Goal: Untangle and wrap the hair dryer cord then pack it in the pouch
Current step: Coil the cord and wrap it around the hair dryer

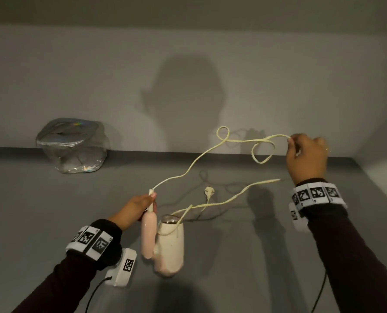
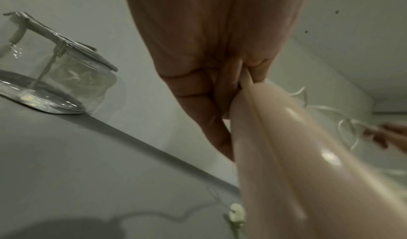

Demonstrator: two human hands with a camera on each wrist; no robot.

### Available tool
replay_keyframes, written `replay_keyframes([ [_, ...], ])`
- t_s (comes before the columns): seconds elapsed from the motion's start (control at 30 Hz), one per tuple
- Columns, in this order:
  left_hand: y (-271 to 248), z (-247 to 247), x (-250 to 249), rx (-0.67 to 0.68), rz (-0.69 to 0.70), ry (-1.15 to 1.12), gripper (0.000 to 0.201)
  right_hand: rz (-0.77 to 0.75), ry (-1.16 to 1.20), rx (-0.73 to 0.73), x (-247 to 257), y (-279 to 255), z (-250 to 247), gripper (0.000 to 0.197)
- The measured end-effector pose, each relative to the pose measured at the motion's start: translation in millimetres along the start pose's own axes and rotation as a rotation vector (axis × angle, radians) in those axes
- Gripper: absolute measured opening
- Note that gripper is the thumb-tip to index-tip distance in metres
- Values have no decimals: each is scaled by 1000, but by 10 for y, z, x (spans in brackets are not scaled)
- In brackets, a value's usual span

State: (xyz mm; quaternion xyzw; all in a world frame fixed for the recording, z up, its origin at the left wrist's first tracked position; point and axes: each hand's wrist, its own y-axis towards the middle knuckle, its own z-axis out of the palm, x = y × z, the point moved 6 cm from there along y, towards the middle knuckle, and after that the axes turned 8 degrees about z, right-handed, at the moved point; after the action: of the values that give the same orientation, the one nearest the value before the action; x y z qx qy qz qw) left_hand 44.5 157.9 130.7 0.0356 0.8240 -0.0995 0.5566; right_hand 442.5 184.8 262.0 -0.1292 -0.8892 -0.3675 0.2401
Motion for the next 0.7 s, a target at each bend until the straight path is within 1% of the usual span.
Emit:
replay_keyframes([
  [0.07,-33,-100,92,-29,3,46,47,-162,-125,-39,10,97,-145,19],
  [0.1,-50,-173,135,-53,-1,64,47,-205,-189,-49,-16,139,-211,18],
  [0.13,-61,-238,174,-73,-9,84,47,-217,-240,-40,-65,172,-251,19],
  [0.2,-58,-294,239,-85,-21,129,45,-213,-286,45,-125,168,-216,22],
  [0.27,-20,-248,246,-76,-23,140,44,-178,-260,174,-121,40,-25,26],
  [0.3,10,-201,230,-73,-22,124,44,-143,-244,234,-105,-64,106,27],
  [0.4,68,-19,135,-66,-35,42,44,-14,-241,439,-105,-413,532,19],
  [0.43,70,54,94,-49,-34,6,43,42,-237,522,-114,-536,642,25],
  [0.47,62,137,53,-21,-28,-21,42,75,-220,599,-108,-659,733,35],
  [0.53,38,303,-16,39,-17,-47,39,57,-128,684,15,-881,829,56],
  [0.63,-25,495,-126,115,19,-68,32,-26,127,668,371,-1096,808,75],
  [0.7,-76,577,-232,160,77,-101,20,-109,183,657,579,-1168,808,79],
])
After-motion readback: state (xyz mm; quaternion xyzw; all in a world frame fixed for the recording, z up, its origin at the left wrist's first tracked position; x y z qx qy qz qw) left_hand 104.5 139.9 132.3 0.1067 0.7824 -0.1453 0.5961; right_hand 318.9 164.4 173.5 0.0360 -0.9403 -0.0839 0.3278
